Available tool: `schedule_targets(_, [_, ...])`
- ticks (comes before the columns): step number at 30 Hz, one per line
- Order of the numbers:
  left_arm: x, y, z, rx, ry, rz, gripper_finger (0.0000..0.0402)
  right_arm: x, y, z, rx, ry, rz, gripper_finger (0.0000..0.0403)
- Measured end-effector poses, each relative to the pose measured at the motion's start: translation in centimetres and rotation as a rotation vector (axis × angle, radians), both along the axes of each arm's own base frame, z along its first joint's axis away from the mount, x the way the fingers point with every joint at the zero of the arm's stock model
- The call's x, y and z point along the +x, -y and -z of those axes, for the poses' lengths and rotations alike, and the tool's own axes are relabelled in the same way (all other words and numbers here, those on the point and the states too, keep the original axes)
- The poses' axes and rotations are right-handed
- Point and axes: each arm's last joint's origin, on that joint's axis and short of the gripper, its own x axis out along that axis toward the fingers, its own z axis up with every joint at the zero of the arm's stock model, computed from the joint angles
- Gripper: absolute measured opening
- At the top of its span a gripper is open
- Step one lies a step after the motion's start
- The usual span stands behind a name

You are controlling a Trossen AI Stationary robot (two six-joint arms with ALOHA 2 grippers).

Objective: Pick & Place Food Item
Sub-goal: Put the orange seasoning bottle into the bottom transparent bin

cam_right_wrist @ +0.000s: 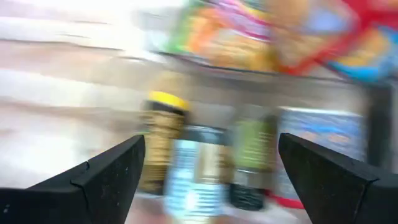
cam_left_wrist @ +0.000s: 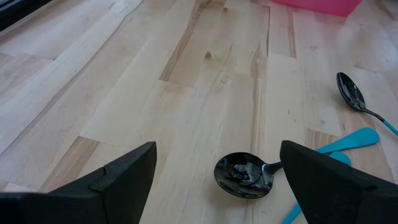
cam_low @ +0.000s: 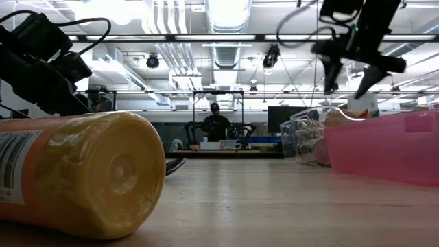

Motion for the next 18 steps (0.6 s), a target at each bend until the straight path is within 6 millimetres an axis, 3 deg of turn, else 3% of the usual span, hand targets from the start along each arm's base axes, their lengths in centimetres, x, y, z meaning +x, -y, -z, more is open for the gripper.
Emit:
schedule_targets(9, [0.0,0.0,0.0,0.000,0.000,0.000,0.0345,4.0,-3.7,-1.4,-0.123,0.262,-0.356,0.0366])
schedule_targets(18, [0.0,0.0,0.0,0.000,0.000,0.000,0.0345,8.7,-8.0,-0.1,-0.182,0.401,-0.575,0.0366])
